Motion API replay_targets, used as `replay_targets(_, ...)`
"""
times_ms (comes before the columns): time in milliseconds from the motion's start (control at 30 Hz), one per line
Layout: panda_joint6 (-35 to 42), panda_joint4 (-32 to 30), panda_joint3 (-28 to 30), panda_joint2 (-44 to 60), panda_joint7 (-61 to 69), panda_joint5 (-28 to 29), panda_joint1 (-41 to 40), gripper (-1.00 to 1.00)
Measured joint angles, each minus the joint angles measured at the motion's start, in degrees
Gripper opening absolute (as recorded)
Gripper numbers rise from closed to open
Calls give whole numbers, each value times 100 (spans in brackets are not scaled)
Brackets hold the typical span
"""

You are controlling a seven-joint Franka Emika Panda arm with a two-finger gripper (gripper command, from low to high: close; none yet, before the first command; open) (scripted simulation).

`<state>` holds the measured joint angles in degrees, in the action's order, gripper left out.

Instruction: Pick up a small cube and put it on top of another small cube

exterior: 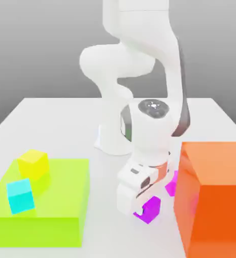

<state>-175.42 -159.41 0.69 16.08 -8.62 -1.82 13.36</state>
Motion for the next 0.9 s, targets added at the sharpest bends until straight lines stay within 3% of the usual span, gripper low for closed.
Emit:
replay_targets(300,1342,-211,204,-1569,94,186,-63,-100)
replay_targets(733,4216,417,2251,-3930,3154,1404,-2226,-100)
replay_targets(800,4244,414,2481,-3956,3444,1515,-2415,-100)
replay_targets(900,3685,250,2663,-3548,3606,1478,-2412,-100)
